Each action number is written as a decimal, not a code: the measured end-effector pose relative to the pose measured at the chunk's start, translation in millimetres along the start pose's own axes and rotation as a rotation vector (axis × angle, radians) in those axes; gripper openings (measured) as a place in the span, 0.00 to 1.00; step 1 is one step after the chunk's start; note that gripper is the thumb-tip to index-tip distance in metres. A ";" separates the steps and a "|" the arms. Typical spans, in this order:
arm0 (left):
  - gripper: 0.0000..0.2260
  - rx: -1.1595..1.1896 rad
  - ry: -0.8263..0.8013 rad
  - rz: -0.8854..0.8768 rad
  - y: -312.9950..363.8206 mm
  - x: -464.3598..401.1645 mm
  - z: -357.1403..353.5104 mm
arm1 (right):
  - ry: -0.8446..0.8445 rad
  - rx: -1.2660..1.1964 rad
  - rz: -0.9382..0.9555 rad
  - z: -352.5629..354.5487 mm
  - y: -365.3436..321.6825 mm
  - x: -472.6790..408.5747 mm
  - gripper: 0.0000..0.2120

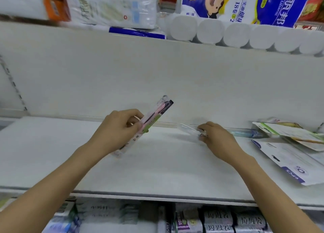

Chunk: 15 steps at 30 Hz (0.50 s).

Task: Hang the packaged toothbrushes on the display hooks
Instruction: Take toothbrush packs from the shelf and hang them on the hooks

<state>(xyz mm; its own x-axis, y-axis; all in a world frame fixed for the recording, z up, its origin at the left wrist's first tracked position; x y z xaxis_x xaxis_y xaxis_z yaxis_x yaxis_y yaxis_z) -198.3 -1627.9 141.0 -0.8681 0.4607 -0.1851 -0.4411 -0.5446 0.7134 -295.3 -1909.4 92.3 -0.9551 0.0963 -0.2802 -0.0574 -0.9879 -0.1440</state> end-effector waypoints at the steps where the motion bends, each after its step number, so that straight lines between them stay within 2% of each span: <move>1: 0.08 0.080 0.002 0.018 0.1 9.1 4.3 | 0.026 -0.057 0.017 4.8 -7.1 4.6 0.12; 5: 0.11 0.324 0.059 0.054 -0.2 48.0 21.9 | 0.105 -0.342 0.063 28.5 -37.9 24.9 0.06; 10: 0.19 0.435 0.147 0.086 -9.2 101.3 38.0 | 0.147 -0.548 0.148 43.2 -77.6 45.3 0.08; 15: 0.10 0.520 0.241 0.202 -40.3 159.4 53.0 | 0.134 -0.758 0.253 32.7 -126.5 49.9 0.08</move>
<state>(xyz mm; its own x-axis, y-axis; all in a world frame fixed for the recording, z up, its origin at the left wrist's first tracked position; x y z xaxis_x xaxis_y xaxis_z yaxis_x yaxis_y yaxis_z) -306.9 -1495.4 118.6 -0.9770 0.1789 -0.1160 -0.1457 -0.1628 0.9758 -345.1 -1783.6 127.5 -0.8671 -0.0579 -0.4948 0.4144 -0.6352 -0.6518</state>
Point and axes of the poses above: each hand's wrist, its own x-axis away from the middle knuckle, its own z-axis out of the back of the hand, y = z × x, the point moved 7 cm from there along -x, towards the middle knuckle, and after that the axes turned 10 degrees about z, right-handed, at the moved point
